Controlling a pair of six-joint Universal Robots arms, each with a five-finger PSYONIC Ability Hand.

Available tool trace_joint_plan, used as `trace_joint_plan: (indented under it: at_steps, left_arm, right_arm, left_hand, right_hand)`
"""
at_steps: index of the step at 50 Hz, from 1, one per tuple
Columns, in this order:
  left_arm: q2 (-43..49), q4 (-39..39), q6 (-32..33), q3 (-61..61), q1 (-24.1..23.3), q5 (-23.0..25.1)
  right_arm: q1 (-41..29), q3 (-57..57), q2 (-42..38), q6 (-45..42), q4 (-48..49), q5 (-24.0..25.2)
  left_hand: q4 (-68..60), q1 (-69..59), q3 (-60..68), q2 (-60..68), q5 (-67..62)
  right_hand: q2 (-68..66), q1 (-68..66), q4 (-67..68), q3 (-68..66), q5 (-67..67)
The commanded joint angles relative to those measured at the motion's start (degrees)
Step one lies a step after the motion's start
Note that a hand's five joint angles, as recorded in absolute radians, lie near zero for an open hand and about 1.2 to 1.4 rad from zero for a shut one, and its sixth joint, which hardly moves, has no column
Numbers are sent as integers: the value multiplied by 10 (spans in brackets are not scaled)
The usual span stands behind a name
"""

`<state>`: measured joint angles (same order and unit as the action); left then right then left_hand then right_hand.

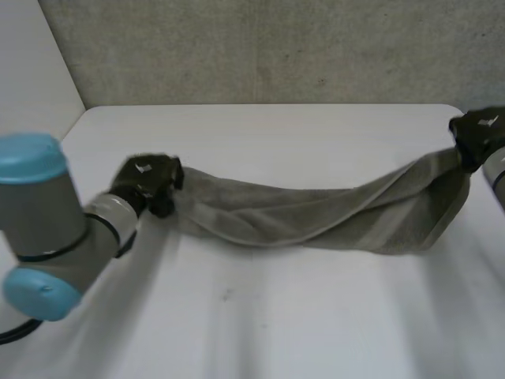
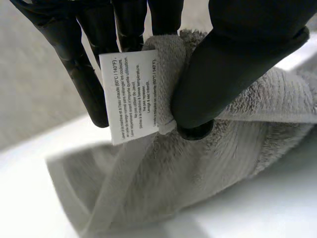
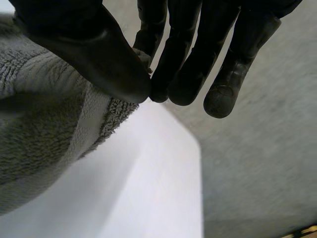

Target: Fold the towel.

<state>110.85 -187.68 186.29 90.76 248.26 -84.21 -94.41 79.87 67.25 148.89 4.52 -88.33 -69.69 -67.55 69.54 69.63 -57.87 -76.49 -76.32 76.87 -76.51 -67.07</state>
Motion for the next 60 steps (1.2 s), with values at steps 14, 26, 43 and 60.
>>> trace_joint_plan:
  at_steps: [14, 26, 43, 60]
  left_arm:
    - [-358, 205, -79, -73, 70, -4]
    - [-189, 226, -78, -52, 146, -3]
    - [42, 183, -234, -491, 103, -13]
    - [26, 82, -327, -317, 112, -29]
  right_arm:
    - [12, -151, 310, -8, -332, 153]
    - [33, -148, 132, -219, -427, 135]
    - [-80, -430, -46, -87, -18, 19]
    - [-75, -226, 10, -16, -16, 76]
  left_hand:
    - [-103, -125, 105, 104, -121]
    - [-103, -125, 105, 104, -121]
    - [-103, -125, 105, 104, -121]
    - [-103, -125, 105, 104, -121]
  right_hand:
    - [-35, -37, 31, -35, -29]
    - [-35, -37, 31, -35, -29]
    - [-35, -37, 31, -35, -29]
    - [-35, -37, 31, -35, -29]
